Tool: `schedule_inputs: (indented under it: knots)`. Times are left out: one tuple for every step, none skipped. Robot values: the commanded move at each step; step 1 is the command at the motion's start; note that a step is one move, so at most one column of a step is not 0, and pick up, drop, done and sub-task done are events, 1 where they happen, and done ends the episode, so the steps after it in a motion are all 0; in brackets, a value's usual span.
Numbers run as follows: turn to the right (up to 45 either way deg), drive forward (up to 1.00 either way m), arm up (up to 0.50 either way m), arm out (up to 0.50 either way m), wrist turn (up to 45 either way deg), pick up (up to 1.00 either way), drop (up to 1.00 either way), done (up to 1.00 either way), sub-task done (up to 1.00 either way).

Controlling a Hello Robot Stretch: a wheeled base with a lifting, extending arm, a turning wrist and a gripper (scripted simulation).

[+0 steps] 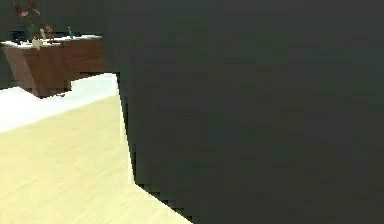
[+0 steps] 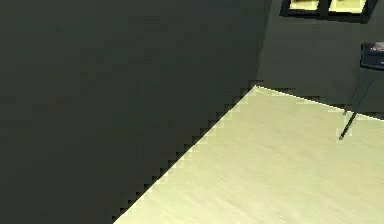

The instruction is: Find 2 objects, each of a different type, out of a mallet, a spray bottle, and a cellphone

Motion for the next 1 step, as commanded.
schedule_inputs:
  knots:
    - [-9.0, 0.00, 0.00, 0.00, 0.0, 0.00, 0.00, 0.00, 0.00]
